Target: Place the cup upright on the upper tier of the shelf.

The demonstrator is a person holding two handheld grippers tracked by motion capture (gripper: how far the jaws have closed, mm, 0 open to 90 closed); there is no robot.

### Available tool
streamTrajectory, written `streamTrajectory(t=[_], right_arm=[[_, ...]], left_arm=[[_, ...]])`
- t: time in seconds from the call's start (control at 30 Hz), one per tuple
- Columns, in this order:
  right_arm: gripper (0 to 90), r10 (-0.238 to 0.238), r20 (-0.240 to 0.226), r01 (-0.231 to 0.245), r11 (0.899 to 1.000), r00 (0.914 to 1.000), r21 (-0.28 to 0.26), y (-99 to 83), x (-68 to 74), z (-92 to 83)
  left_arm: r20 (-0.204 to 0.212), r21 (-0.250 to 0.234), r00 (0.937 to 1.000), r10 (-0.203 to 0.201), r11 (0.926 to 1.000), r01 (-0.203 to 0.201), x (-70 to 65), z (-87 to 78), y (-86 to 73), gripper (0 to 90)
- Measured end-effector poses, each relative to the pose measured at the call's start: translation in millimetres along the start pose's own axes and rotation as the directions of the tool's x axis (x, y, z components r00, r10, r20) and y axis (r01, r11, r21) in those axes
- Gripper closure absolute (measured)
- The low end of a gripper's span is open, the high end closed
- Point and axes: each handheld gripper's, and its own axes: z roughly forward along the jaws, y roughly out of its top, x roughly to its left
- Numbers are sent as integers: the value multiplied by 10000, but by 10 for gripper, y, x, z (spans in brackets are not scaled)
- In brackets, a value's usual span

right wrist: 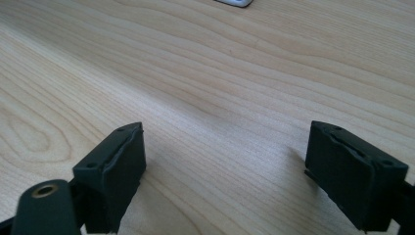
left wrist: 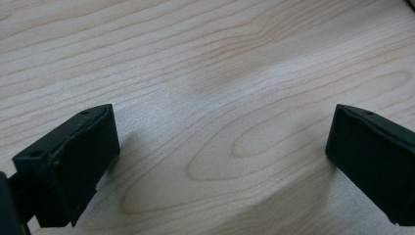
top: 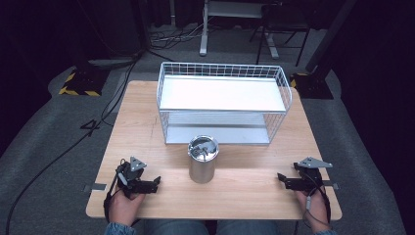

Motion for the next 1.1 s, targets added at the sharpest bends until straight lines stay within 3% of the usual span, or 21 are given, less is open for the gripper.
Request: streamTrajectory(t=[0.47, 0.6, 0.63, 0.87, 1.1], right_arm=[[160, 3, 2, -3, 10000, 10000, -6, -1, 3, -2], [160, 2, 0, -2, 10000, 10000, -6, -1, 3, -2], [160, 4, 1, -4, 10000, 10000, -6, -1, 3, -2], [160, 6, 0, -6, 10000, 10000, -4, -1, 3, -2], [160, -11, -6, 11, 10000, 10000, -14, -1, 2, -1]], left_arm=[[3, 131, 10000, -43, 9999, 43, -1, -5, 19, 0], [-177, -315, 9998, 49, 9995, -54, -21, -97, 56, 0], [-70, -609, 9999, 96, 9981, -100, -26, -160, 82, 0], [404, -824, 9990, 206, 9964, -172, -56, -314, 179, 0], [612, -1010, 9973, 412, 9943, -348, -108, -431, 268, 0]])
